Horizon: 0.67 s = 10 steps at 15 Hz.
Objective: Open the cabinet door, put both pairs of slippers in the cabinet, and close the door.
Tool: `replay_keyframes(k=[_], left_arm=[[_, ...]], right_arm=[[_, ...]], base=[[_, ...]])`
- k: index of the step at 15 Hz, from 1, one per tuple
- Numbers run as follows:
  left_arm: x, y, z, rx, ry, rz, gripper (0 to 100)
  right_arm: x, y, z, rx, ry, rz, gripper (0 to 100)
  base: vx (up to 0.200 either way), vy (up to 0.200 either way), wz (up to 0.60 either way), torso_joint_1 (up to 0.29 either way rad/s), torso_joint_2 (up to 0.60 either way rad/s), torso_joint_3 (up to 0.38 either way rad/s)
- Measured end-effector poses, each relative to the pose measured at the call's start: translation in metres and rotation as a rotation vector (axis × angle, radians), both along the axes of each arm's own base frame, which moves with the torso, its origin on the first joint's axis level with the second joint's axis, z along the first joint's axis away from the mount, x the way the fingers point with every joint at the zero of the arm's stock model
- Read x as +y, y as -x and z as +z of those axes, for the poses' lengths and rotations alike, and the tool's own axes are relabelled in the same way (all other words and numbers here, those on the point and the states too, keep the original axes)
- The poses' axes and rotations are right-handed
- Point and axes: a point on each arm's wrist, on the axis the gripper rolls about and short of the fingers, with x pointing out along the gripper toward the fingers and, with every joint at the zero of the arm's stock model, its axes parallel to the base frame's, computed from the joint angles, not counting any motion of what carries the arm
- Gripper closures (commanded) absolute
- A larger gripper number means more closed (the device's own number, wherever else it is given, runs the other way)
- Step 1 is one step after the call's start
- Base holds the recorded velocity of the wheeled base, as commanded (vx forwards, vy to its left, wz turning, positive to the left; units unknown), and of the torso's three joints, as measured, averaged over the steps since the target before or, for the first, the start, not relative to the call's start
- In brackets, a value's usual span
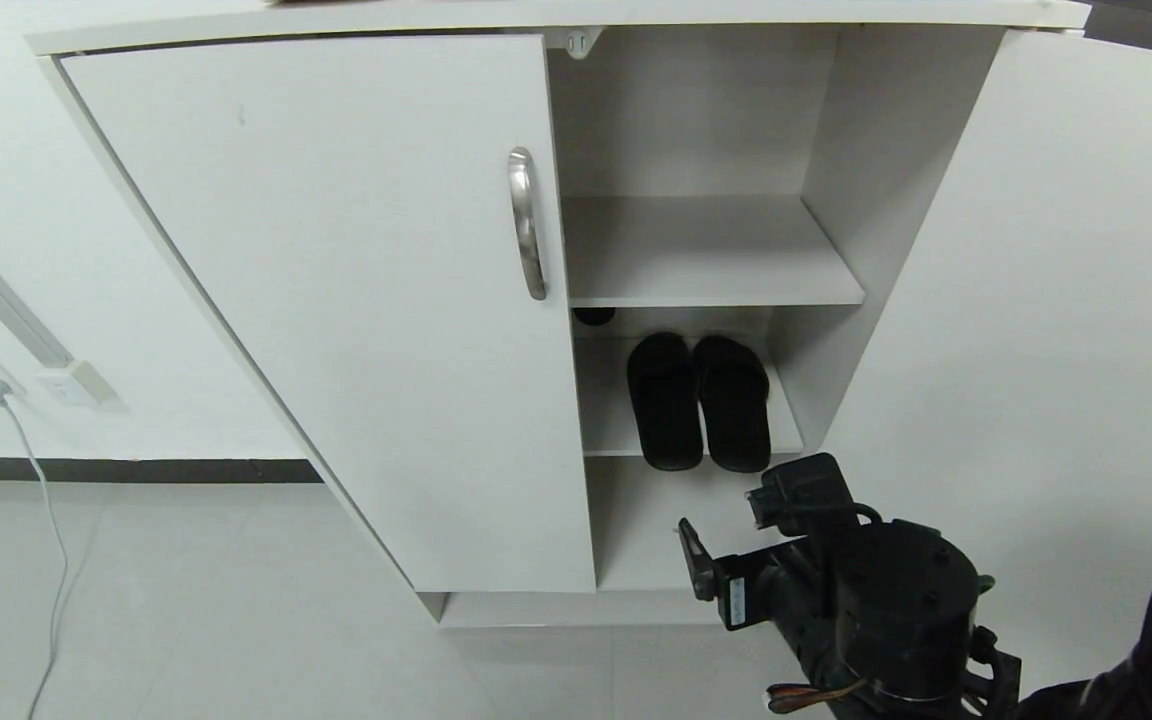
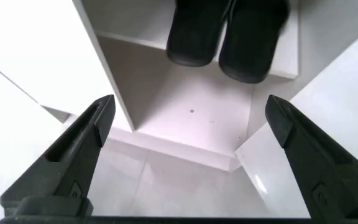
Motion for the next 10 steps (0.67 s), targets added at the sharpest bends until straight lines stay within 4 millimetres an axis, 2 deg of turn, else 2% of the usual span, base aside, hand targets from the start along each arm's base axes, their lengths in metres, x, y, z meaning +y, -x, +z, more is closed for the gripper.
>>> replay_keyframes(k=[10], left_arm=[[-0.0001, 0.0001, 0.0003, -0.001, -0.001, -0.003, 100]], right_arm=[[-0.0022, 0.0016, -0.0020, 0.006, 0.007, 0.001, 0]], base=[[0.000, 0.000, 0.00, 0.000, 0.00, 0.000]])
